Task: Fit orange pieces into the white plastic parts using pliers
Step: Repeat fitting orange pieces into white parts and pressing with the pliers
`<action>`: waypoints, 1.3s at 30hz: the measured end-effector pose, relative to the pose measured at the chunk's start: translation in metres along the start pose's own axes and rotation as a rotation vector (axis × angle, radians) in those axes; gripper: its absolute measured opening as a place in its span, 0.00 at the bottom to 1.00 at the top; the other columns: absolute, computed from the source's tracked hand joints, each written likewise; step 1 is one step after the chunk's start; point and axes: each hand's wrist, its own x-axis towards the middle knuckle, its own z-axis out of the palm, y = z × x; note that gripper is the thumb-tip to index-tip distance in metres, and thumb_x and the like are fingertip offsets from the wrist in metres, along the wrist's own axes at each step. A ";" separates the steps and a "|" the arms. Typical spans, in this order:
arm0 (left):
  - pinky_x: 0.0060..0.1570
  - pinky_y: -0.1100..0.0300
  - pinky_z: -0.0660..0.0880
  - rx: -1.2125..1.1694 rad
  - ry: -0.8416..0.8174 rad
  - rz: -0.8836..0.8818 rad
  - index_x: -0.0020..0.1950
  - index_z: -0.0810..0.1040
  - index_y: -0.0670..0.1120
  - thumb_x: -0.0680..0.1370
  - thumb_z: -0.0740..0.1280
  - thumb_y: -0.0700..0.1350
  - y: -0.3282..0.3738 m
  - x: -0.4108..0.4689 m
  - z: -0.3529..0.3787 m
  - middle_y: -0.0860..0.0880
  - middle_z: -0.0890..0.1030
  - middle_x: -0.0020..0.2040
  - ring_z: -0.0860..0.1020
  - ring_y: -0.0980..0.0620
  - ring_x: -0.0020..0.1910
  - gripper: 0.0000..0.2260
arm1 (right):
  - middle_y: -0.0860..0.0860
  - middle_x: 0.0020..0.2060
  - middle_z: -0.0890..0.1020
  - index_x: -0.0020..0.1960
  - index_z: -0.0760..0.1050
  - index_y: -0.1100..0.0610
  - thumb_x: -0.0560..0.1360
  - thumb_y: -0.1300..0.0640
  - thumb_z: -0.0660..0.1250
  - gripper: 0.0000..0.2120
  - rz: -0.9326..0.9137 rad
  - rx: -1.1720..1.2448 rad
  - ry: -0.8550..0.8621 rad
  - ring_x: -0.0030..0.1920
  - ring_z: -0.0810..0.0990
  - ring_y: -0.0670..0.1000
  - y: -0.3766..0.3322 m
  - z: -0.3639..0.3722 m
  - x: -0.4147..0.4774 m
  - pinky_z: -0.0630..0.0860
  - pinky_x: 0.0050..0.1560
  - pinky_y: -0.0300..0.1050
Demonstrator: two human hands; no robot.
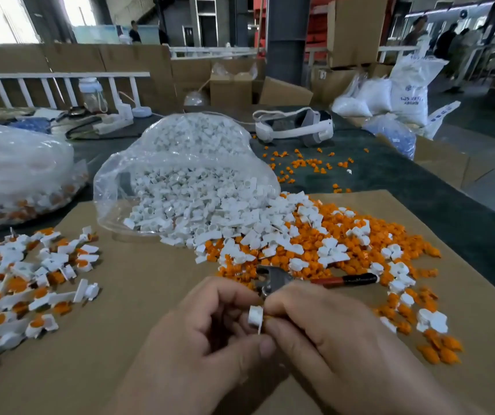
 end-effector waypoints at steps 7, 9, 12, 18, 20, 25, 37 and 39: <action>0.29 0.73 0.73 0.082 0.046 0.016 0.49 0.81 0.65 0.58 0.74 0.64 0.009 -0.007 0.004 0.58 0.83 0.35 0.80 0.62 0.29 0.20 | 0.39 0.43 0.71 0.51 0.69 0.44 0.79 0.44 0.52 0.09 -0.030 -0.059 0.011 0.43 0.71 0.40 0.002 0.008 -0.002 0.73 0.42 0.42; 0.29 0.73 0.72 0.067 0.058 0.016 0.48 0.82 0.64 0.58 0.74 0.63 0.008 -0.006 0.006 0.59 0.82 0.33 0.78 0.63 0.29 0.20 | 0.39 0.44 0.71 0.52 0.69 0.43 0.80 0.45 0.52 0.08 -0.019 -0.035 0.001 0.45 0.71 0.41 0.000 0.006 -0.003 0.74 0.44 0.44; 0.29 0.72 0.74 0.036 0.062 0.026 0.49 0.82 0.63 0.58 0.74 0.62 0.005 -0.007 0.008 0.58 0.82 0.33 0.80 0.61 0.29 0.20 | 0.40 0.46 0.70 0.53 0.69 0.45 0.81 0.47 0.54 0.06 -0.037 -0.051 -0.008 0.45 0.70 0.41 -0.001 0.005 -0.002 0.73 0.45 0.44; 0.31 0.72 0.74 0.078 0.067 0.082 0.50 0.81 0.65 0.58 0.75 0.69 0.001 -0.007 0.007 0.59 0.81 0.34 0.79 0.62 0.30 0.23 | 0.42 0.42 0.71 0.50 0.70 0.48 0.81 0.49 0.54 0.07 -0.026 -0.087 -0.041 0.40 0.71 0.43 -0.003 0.003 -0.002 0.73 0.39 0.46; 0.31 0.71 0.74 0.104 0.086 0.105 0.50 0.81 0.64 0.59 0.74 0.70 0.000 -0.008 0.007 0.59 0.81 0.35 0.78 0.63 0.31 0.23 | 0.42 0.41 0.72 0.49 0.71 0.48 0.81 0.47 0.53 0.10 -0.016 -0.078 -0.024 0.40 0.72 0.44 -0.002 0.002 -0.003 0.74 0.38 0.49; 0.31 0.79 0.69 0.264 0.121 0.220 0.52 0.79 0.65 0.65 0.72 0.62 0.005 -0.008 0.007 0.64 0.80 0.38 0.78 0.65 0.32 0.16 | 0.40 0.41 0.72 0.48 0.71 0.46 0.80 0.45 0.51 0.11 -0.011 -0.053 -0.012 0.41 0.73 0.42 -0.001 0.003 -0.003 0.74 0.38 0.45; 0.37 0.79 0.70 0.343 0.137 0.303 0.53 0.76 0.68 0.67 0.69 0.61 0.008 -0.007 0.007 0.65 0.79 0.43 0.79 0.65 0.38 0.15 | 0.40 0.42 0.73 0.49 0.73 0.49 0.80 0.50 0.55 0.09 -0.032 -0.064 0.006 0.42 0.72 0.42 -0.004 0.002 -0.003 0.75 0.40 0.42; 0.36 0.79 0.69 0.341 0.158 0.299 0.53 0.77 0.67 0.66 0.70 0.60 0.005 -0.006 0.007 0.64 0.79 0.42 0.79 0.64 0.37 0.15 | 0.40 0.42 0.73 0.49 0.73 0.48 0.81 0.50 0.56 0.08 -0.035 -0.064 0.016 0.43 0.73 0.41 -0.003 0.003 -0.003 0.75 0.41 0.43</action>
